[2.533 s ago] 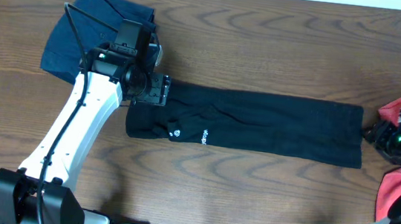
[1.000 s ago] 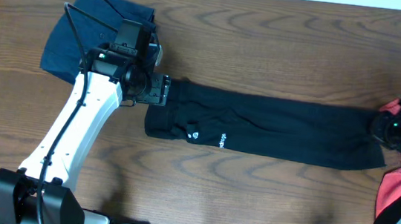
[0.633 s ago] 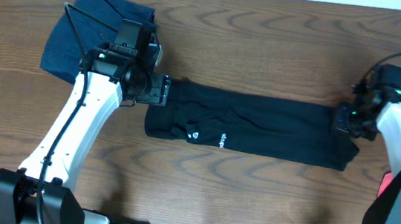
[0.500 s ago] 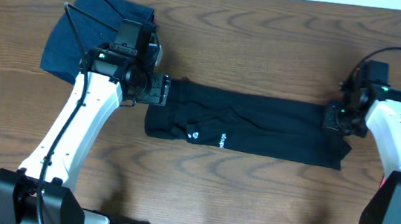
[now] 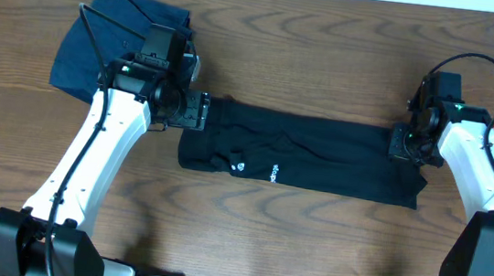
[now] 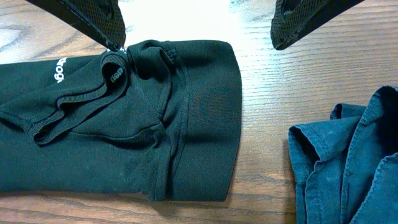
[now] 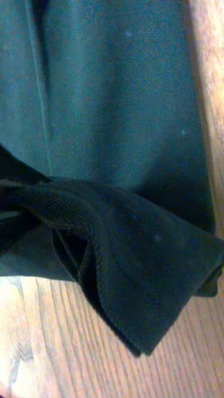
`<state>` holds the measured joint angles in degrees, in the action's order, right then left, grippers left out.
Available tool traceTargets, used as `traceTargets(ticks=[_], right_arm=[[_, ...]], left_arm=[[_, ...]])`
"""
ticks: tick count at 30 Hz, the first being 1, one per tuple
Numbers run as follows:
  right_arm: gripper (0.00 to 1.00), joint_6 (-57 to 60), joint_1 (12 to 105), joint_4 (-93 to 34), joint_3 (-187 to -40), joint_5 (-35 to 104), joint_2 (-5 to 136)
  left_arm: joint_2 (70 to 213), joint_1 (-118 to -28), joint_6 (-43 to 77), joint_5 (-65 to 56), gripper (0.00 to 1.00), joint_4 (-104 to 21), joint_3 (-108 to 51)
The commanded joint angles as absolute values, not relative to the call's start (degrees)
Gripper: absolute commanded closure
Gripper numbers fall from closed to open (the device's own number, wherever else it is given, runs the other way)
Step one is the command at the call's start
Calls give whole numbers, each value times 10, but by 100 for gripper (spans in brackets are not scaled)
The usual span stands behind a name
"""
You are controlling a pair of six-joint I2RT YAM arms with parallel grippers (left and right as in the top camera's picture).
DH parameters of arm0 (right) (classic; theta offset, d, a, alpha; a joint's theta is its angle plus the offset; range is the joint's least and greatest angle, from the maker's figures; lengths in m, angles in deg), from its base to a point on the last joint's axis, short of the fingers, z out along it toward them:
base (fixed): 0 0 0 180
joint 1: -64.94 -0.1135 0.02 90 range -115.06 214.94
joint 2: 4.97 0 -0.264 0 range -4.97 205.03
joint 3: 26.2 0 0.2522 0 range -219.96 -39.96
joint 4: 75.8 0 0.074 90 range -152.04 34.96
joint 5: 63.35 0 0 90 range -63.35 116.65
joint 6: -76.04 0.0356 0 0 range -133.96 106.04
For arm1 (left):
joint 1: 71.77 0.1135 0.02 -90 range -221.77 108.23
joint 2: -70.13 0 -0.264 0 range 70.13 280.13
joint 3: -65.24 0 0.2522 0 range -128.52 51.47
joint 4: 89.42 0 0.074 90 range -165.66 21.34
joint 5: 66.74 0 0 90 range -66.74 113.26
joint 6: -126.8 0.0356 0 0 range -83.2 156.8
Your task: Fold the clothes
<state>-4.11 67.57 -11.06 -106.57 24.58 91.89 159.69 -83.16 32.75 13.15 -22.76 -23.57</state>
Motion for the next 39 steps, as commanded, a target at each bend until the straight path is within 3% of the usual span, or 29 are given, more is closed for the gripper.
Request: traceTargets(ticks=[1,3,6,11,12,16,19,21,23,25,28,33,39], right_arm=[[78,-55,662,-111,-1065,283,918],[69,-62,658,-112,-1065,286,918],[67,-38,665,-118,-1065,286,912],[56,16,710,-129,-1065,286,900],[56,26,726,-131,-1065,287,900],[78,47,773,-140,-1065,303,914],[85,47,785,-146,-1065,316,935],[83,31,785,-148,-1065,314,952],[72,-2,787,-154,-1065,331,964],[67,-78,788,-167,-1065,426,970],[65,-114,787,-177,-1065,514,970],[67,-77,786,-173,-1063,454,970],[61,-103,790,-163,-1063,453,970]], left_arm=[[1591,-829,333,134,23,-226,-246],[1591,-829,333,134,23,-226,-246],[1591,-829,333,134,23,-225,-246],[1591,-829,333,134,23,-226,-246],[1591,-829,333,134,23,-226,-246],[1591,-829,333,134,23,-226,-246],[1591,-829,333,134,23,-226,-246],[1591,-829,333,134,23,-225,-246],[1591,-829,333,134,23,-223,-246],[1591,-829,333,134,23,-219,-246],[1591,-829,333,134,23,-219,-246],[1591,-829,333,134,23,-219,-246],[1591,-829,333,134,23,-219,-246]])
